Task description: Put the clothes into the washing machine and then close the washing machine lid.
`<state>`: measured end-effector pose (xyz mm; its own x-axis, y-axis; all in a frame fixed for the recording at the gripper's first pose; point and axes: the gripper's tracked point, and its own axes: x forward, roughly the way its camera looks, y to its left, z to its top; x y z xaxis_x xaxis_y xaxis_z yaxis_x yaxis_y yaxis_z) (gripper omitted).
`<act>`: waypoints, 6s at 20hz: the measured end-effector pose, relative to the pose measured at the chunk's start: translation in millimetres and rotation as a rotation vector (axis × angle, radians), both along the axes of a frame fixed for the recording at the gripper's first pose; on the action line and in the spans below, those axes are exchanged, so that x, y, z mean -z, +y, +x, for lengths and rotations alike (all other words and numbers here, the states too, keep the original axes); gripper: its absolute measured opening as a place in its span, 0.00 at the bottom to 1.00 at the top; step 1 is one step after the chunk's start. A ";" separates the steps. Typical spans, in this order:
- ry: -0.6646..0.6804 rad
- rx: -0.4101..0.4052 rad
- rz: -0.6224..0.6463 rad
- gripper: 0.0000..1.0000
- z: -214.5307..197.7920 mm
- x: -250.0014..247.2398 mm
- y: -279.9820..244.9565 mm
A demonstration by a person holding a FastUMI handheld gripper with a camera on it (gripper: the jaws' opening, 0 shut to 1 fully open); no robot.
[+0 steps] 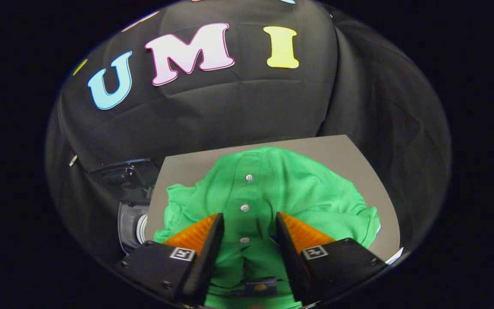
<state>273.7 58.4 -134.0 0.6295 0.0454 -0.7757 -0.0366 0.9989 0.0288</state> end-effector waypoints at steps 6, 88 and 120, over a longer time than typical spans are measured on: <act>-0.020 -0.052 0.019 0.20 -1.6 -7.7 6.6; 0.125 -0.234 -0.131 1.00 -57.4 200.3 334.4; -0.528 -0.125 0.102 1.00 120.9 -10.2 374.8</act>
<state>394.5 433.2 -123.8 0.9168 0.2034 -0.3436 -0.1908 0.9791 0.0707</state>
